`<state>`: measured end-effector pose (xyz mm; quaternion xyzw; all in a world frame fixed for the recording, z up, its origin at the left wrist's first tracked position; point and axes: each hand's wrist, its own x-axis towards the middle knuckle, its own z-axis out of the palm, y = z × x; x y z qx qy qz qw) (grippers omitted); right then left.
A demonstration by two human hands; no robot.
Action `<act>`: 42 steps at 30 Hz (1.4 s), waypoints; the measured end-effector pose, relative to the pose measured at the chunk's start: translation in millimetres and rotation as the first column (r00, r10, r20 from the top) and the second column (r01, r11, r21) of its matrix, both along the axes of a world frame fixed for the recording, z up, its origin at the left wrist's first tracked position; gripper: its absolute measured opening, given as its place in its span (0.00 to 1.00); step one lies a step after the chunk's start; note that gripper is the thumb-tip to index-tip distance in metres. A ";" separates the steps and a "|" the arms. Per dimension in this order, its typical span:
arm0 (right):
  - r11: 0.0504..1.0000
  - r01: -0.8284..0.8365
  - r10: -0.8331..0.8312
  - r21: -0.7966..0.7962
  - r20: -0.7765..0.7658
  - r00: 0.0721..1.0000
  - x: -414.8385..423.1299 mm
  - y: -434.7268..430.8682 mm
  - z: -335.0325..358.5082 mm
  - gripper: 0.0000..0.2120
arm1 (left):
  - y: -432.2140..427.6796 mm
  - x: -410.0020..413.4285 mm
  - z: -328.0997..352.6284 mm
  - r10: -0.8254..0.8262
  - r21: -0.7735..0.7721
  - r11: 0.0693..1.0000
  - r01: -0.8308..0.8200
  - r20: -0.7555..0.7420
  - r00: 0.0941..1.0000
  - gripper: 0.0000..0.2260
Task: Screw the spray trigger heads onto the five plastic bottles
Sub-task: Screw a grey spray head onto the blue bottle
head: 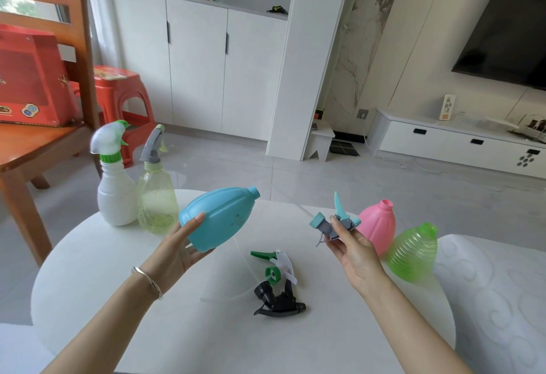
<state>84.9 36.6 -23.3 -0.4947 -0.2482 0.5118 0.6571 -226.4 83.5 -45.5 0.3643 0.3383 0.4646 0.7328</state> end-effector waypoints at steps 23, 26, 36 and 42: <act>0.913 -0.396 0.406 -0.093 0.161 0.899 -13.1 -9.1 1.7 0.11 | -9.6 7.0 -4.8 -0.230 0.019 0.969 0.245 -0.285 0.930 0.34; 0.904 -0.425 0.424 -0.043 0.211 0.881 -25.8 -10.7 2.7 0.22 | -11.1 13.0 -3.5 -0.244 -0.001 0.968 0.252 -0.249 0.937 0.33; 0.932 -0.356 0.301 0.061 0.414 0.859 -25.1 -10.3 8.4 0.13 | -10.1 22.0 -1.7 -0.352 -0.127 0.935 0.330 -0.239 0.905 0.36; 0.943 -0.325 0.283 0.071 0.347 0.894 -23.4 -8.1 9.4 0.13 | -16.1 24.4 -4.0 -0.306 0.060 0.938 0.341 -0.319 0.897 0.42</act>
